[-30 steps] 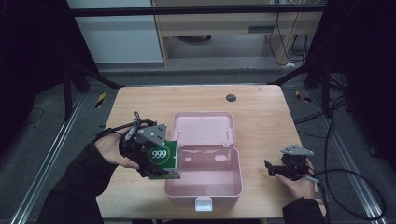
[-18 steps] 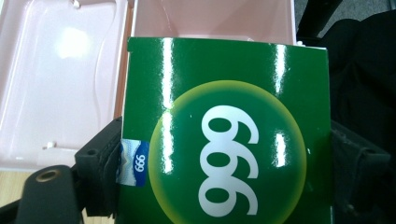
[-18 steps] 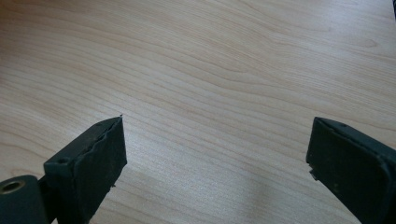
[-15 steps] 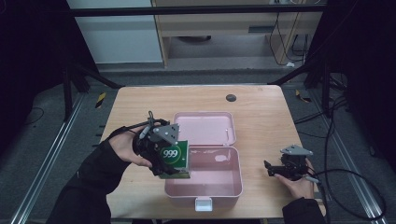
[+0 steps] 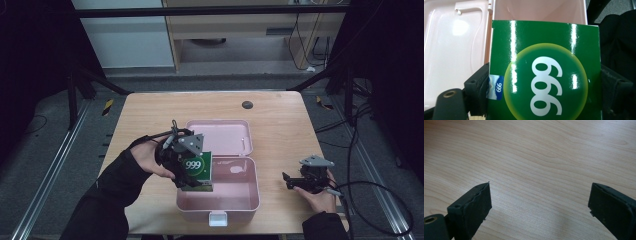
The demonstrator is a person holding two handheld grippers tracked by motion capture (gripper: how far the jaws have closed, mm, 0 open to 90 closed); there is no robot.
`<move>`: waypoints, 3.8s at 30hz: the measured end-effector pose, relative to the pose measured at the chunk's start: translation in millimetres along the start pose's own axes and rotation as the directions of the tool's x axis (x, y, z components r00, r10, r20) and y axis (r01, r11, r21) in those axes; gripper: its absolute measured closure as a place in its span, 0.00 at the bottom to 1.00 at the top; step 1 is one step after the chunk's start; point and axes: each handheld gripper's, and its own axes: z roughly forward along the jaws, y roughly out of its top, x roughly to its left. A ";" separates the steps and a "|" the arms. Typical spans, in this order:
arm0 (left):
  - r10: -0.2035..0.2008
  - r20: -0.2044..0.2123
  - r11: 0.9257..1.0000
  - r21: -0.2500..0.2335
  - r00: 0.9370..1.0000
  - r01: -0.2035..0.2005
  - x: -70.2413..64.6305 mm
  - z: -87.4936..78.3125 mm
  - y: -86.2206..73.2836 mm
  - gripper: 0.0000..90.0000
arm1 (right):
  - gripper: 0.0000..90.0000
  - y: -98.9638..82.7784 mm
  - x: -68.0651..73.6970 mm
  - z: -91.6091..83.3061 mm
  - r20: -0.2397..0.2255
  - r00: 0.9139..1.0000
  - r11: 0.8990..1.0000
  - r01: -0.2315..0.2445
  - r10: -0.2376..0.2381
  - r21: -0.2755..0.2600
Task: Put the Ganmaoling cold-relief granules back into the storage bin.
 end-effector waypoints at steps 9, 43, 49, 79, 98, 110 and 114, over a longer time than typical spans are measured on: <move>-0.005 0.008 1.000 0.023 1.000 0.005 3.9 17.6 0.7 0.16 | 0.05 -0.1 0.2 0.3 -0.001 1.000 1.000 0.002 -0.002 0.003; -0.040 0.023 0.995 0.091 0.999 0.038 5.7 69.0 -25.6 0.15 | 0.04 -0.5 1.4 2.2 -0.002 1.000 1.000 0.008 -0.008 0.019; -0.043 0.025 0.994 0.102 0.999 0.040 6.0 76.6 -31.0 0.15 | 0.04 -0.5 1.6 2.5 -0.004 1.000 1.000 0.009 -0.009 0.020; -0.108 -0.114 0.987 -0.130 0.988 0.093 -6.8 -8.2 -64.2 0.31 | 0.07 0.3 -0.6 -1.6 0.013 1.000 1.000 0.004 -0.004 0.008; -0.233 -0.129 0.963 -0.168 0.964 0.211 -16.6 -1.4 -151.0 0.36 | 0.07 -0.3 -0.4 -1.8 0.014 1.000 1.000 0.002 -0.002 0.011; -0.349 -0.116 0.931 -0.154 0.930 0.330 -10.1 27.7 -201.0 0.34 | 0.06 -2.1 -2.1 -1.6 0.026 1.000 1.000 -0.002 0.002 0.003; -0.376 -0.121 0.924 -0.125 0.919 0.361 -6.6 32.8 -209.8 0.33 | 0.05 -2.6 -2.8 -2.1 0.031 0.999 1.000 -0.009 0.009 -0.001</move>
